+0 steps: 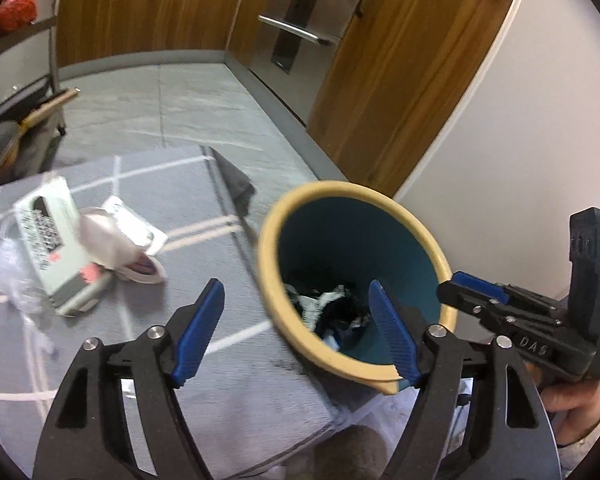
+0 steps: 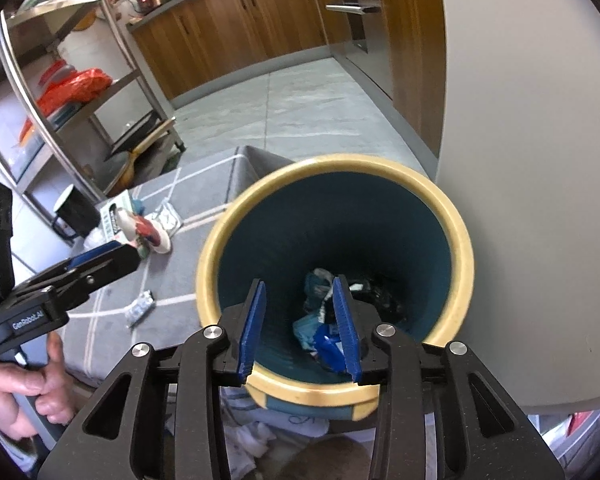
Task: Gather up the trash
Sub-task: 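Grasp the foil medicine packet with the left tool while the right tool grasps the white paper cup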
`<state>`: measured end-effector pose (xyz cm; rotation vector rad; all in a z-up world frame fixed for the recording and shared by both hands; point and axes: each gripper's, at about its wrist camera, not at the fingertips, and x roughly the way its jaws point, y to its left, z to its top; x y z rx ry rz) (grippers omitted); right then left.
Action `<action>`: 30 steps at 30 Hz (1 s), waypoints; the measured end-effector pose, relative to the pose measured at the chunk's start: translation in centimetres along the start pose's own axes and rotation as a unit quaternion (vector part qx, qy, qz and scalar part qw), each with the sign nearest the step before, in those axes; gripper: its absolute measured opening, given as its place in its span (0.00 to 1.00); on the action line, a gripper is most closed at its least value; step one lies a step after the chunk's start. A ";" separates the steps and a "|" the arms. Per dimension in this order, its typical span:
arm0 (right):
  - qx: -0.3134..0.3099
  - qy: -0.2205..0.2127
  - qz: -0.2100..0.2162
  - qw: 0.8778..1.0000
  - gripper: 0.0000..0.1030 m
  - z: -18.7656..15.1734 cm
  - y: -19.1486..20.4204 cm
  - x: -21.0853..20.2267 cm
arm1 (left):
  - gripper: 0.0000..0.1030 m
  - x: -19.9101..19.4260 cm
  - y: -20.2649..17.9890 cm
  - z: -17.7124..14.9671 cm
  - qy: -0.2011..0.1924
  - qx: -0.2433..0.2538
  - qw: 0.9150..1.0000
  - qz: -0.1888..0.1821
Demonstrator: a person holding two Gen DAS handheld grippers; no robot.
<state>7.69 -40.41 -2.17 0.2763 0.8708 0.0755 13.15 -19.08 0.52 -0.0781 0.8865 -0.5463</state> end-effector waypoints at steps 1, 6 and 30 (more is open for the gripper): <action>-0.001 -0.002 0.003 1.000 0.36 0.1 0.2 -0.1 | 0.72 -0.6 0.5 -0.1 -0.002 -0.001 1.000 0.003; -0.007 -0.010 0.014 1.000 0.38 0.6 1.3 -0.1 | 0.72 -3.0 3.5 -0.3 -0.011 -0.021 0.999 0.022; -0.042 -0.001 0.044 0.998 0.50 1.2 6.4 1.9 | 0.52 2.9 8.4 -6.2 0.115 0.051 0.989 0.080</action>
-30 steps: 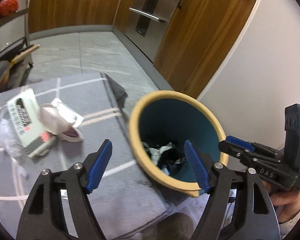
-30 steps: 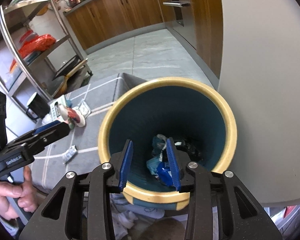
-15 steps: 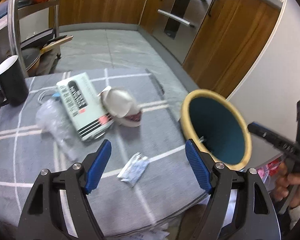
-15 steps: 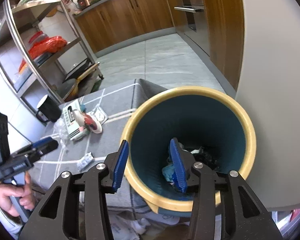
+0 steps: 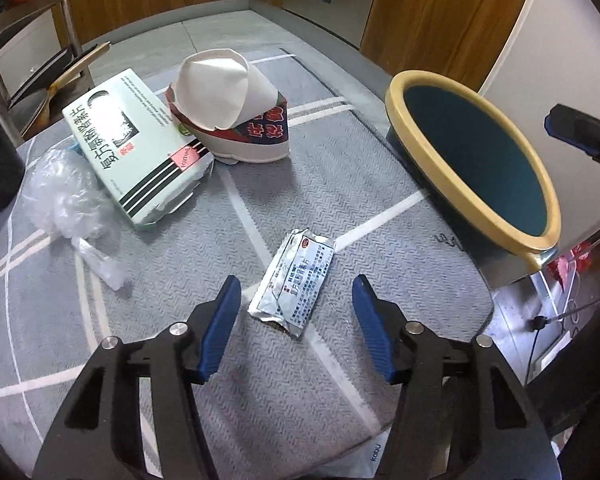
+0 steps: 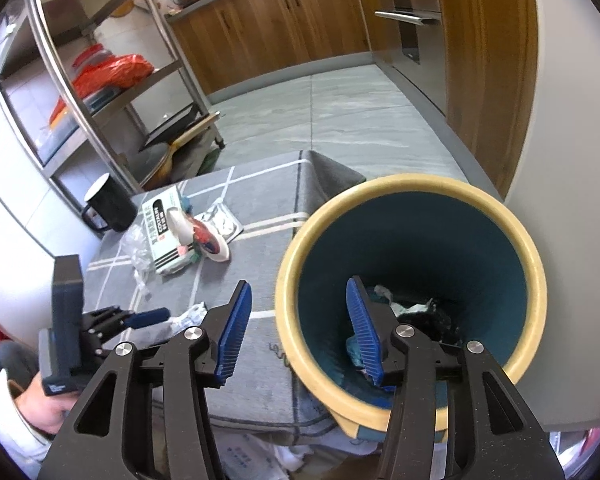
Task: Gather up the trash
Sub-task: 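Grasp the foil medicine packet with the left tool while the right tool grasps the white paper cup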
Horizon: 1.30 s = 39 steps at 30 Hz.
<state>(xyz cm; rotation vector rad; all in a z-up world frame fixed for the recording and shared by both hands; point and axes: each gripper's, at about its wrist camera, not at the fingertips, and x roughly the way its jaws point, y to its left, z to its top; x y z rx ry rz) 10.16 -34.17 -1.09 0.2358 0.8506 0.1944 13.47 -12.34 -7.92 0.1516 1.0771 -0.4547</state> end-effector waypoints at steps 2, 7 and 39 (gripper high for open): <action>-0.008 0.004 0.001 1.000 0.50 0.1 0.6 0.4 | 0.49 0.4 -0.1 0.0 0.005 0.005 1.000 0.004; -0.028 0.015 0.008 0.999 0.50 0.3 2.3 1.6 | 0.30 0.3 0.6 0.0 0.005 -0.007 1.000 0.006; -0.170 0.071 0.041 0.982 0.50 5.0 13.3 14.6 | 0.30 -7.5 9.5 0.4 -0.105 -0.213 0.971 0.012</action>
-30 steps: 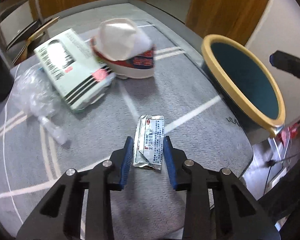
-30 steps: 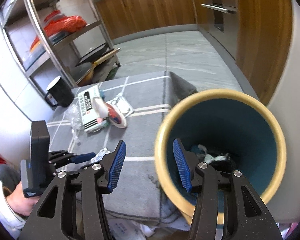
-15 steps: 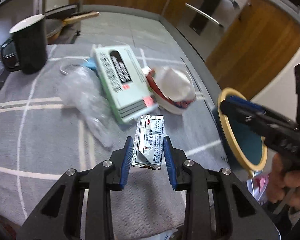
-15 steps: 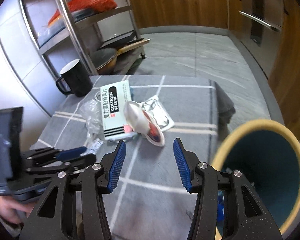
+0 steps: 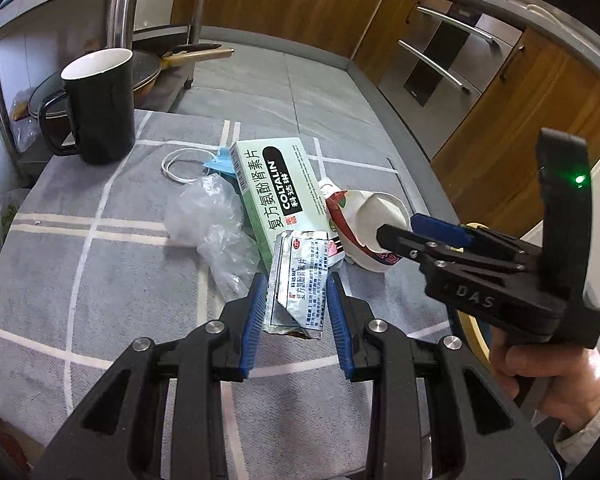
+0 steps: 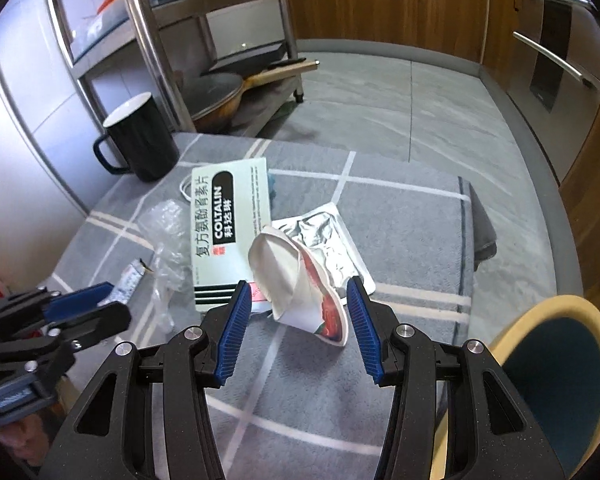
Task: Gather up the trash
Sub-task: 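Grasp the foil medicine packet with the left tool while the right tool grasps the white paper cup, then carry the foil packet and paper cup over the bin with both tools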
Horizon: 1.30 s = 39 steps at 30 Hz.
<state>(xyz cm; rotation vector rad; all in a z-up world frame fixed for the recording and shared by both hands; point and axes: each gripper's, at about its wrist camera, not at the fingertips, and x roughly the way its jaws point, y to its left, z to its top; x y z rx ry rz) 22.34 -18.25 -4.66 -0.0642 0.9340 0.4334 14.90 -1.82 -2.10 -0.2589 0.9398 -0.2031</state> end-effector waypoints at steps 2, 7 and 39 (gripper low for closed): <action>0.000 0.003 0.003 1.000 0.41 -0.3 -0.1 0.2 | 0.30 0.1 0.1 0.2 0.001 -0.002 1.000 0.000; -0.012 0.001 0.008 1.000 0.29 -0.8 0.2 -0.2 | 0.30 0.2 -0.3 0.1 0.000 0.003 1.000 0.006; 0.129 -0.107 -0.005 0.986 0.27 -9.0 -5.8 -14.9 | 0.30 -0.7 -6.7 -0.9 -0.002 0.020 0.998 -0.061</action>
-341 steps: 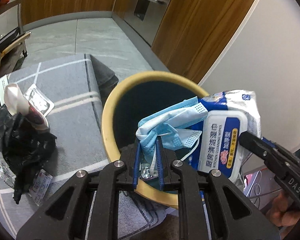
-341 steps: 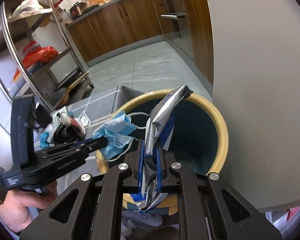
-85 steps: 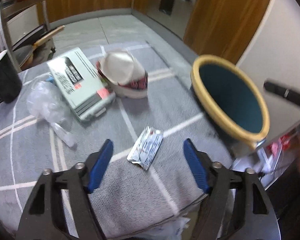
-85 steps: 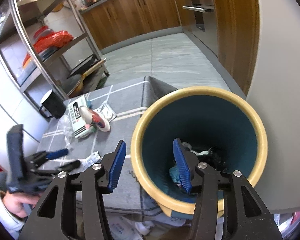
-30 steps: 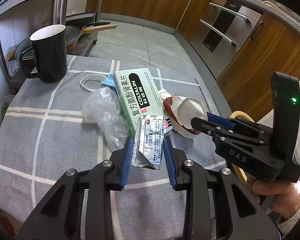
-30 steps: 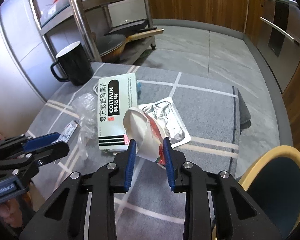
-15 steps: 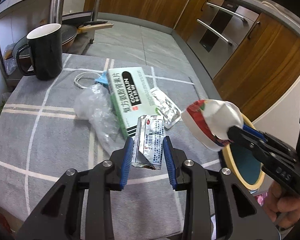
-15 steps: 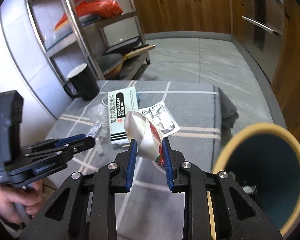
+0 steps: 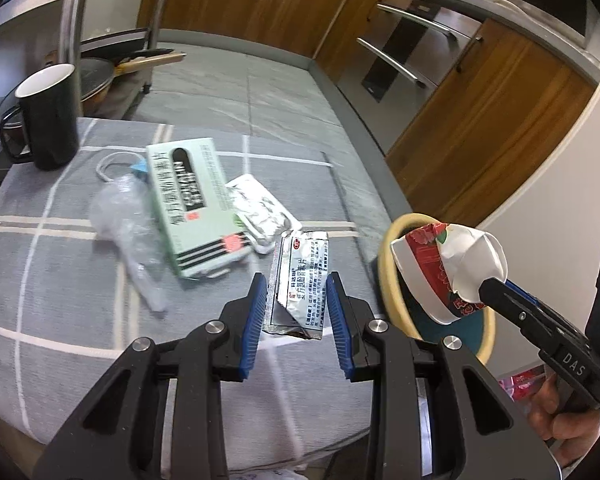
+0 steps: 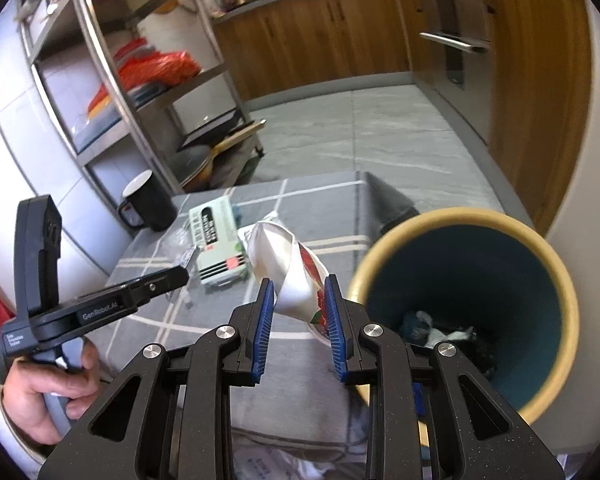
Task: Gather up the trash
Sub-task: 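Carry the foil packet and paper cup over the bin with both tools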
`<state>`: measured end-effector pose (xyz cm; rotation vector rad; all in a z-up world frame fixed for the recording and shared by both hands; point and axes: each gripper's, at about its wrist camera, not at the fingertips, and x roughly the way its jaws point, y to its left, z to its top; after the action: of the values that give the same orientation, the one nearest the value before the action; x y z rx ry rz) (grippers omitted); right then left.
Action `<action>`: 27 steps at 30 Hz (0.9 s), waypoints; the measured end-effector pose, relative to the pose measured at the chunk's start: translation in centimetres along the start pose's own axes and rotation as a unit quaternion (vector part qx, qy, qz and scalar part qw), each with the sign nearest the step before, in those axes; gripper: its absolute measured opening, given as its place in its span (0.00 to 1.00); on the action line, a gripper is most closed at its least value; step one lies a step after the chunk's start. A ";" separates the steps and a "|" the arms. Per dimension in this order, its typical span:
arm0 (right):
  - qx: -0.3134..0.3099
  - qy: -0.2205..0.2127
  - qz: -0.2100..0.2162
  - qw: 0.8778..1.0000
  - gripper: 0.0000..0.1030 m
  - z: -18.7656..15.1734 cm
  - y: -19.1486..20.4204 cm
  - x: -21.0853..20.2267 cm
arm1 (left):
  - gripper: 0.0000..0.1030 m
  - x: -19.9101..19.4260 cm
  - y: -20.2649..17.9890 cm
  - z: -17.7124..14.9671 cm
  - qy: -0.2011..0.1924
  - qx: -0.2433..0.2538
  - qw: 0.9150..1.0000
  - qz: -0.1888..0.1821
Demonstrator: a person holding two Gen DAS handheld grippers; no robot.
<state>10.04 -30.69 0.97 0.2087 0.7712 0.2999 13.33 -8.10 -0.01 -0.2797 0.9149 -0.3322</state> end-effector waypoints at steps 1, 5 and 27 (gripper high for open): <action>0.007 -0.004 -0.003 1.000 0.27 -0.1 -0.6 -0.4 | 0.30 0.1 -0.6 0.0 0.000 0.004 1.000 -0.005; 0.022 -0.015 -0.013 1.000 0.27 -0.5 -2.3 -1.6 | 0.30 0.6 -3.1 -0.2 0.001 0.024 0.999 -0.023; 0.128 -0.039 -0.071 0.989 0.27 -3.2 -11.3 -5.0 | 0.30 6.9 -13.6 -1.6 0.058 0.099 0.988 -0.107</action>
<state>6.50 -42.76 -1.30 0.4026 0.7414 0.0566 13.75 -23.38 -0.87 -0.1762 0.9594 -0.6395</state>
